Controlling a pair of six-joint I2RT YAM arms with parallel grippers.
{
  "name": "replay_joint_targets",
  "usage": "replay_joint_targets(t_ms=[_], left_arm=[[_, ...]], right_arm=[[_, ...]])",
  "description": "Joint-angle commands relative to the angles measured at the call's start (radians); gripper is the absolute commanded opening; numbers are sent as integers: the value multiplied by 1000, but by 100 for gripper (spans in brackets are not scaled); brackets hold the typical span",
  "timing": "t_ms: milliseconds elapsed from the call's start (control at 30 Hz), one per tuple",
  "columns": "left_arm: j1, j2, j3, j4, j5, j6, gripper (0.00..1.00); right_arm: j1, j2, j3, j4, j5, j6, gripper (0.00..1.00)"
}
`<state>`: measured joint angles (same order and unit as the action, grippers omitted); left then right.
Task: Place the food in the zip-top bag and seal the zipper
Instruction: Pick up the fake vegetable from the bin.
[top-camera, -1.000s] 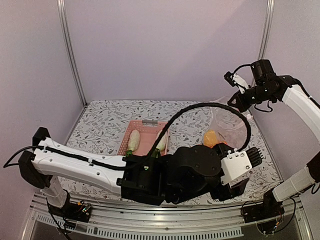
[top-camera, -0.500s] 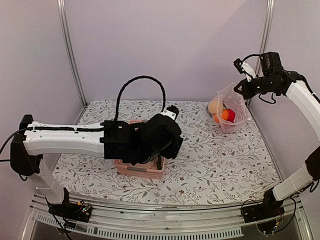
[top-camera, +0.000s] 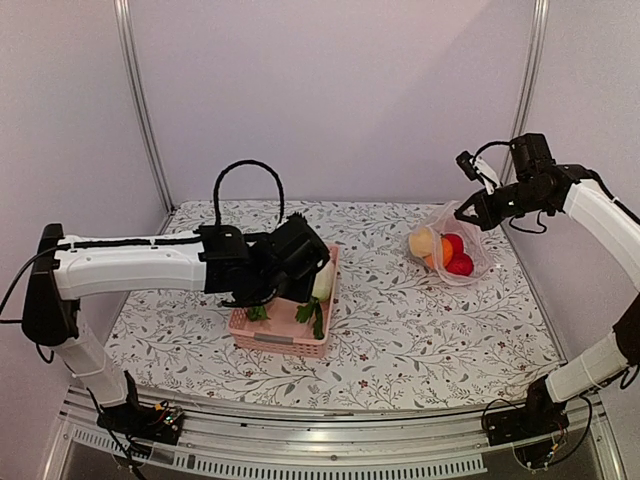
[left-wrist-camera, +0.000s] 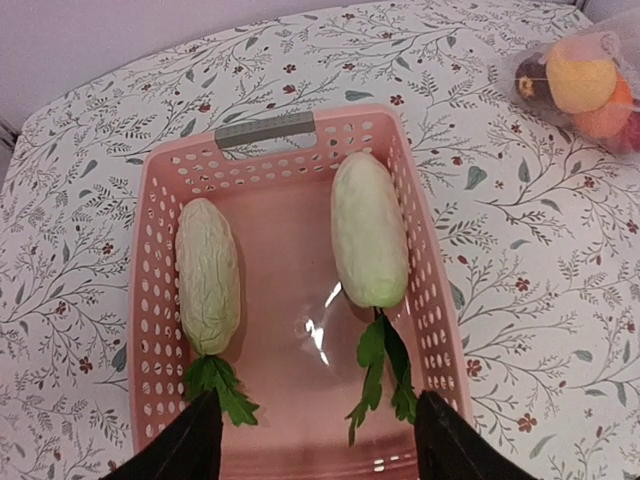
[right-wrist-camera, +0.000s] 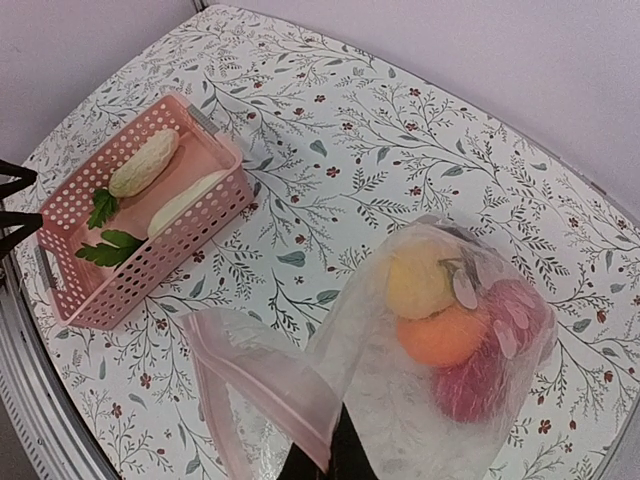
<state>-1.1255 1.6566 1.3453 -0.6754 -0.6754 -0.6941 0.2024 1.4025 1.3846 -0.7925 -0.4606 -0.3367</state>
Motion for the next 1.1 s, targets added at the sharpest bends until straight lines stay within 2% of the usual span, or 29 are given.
replay_joint_targets(t_ms=[0, 233, 600, 967, 1067], left_arm=[[47, 25, -13, -43, 40, -32, 65], [112, 50, -14, -41, 96, -37, 63], [198, 110, -7, -41, 148, -15, 59], [290, 244, 71, -47, 102, 22, 57], [313, 291, 105, -50, 102, 32, 60]], right_arm=[[4, -55, -13, -19, -68, -3, 0], [39, -87, 14, -63, -84, -15, 0], [50, -110, -54, -53, -105, -22, 0], [51, -125, -80, -54, -114, -25, 0], [51, -126, -82, -55, -116, -27, 0]])
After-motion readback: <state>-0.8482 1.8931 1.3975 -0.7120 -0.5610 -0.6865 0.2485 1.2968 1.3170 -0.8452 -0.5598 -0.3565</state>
